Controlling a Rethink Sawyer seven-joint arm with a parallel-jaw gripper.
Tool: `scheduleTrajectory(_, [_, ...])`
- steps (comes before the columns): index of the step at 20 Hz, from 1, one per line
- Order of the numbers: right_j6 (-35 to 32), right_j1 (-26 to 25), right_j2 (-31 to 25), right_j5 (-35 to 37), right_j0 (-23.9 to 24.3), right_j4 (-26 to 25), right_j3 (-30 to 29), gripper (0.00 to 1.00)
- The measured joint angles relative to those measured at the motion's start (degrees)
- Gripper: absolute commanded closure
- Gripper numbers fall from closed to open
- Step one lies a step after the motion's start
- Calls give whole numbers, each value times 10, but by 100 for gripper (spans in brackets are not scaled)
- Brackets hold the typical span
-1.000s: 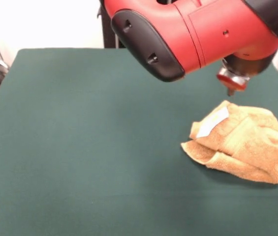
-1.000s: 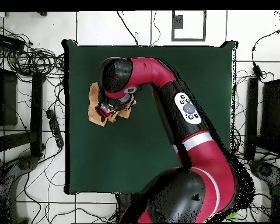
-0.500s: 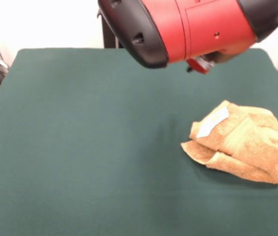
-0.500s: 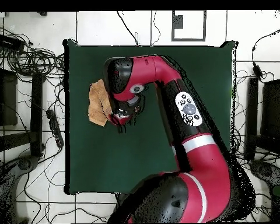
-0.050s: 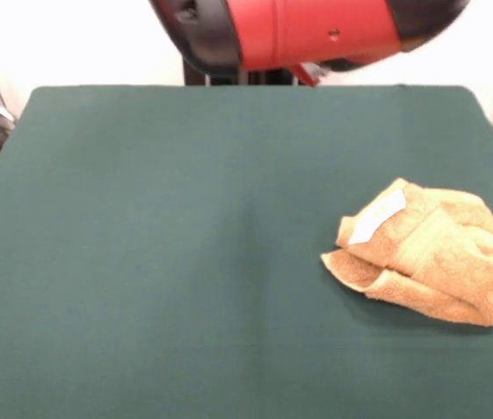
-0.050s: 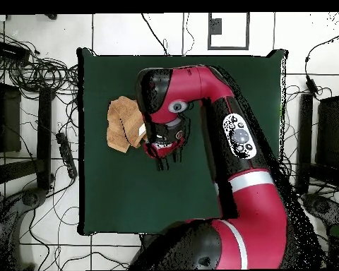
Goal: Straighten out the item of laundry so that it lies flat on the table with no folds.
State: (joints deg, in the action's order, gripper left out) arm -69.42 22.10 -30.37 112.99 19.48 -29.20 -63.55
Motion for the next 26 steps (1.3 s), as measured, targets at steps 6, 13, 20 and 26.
scheduleTrajectory(6, [-5,35,44,3,-1,27,-20,0])
scheduleTrajectory(13, [-5,84,96,3,-12,44,-47,0])
scheduleTrajectory(20, [-5,118,137,3,-30,56,-53,0])
scheduleTrajectory(26, [-5,129,154,1,-34,74,-59,0])
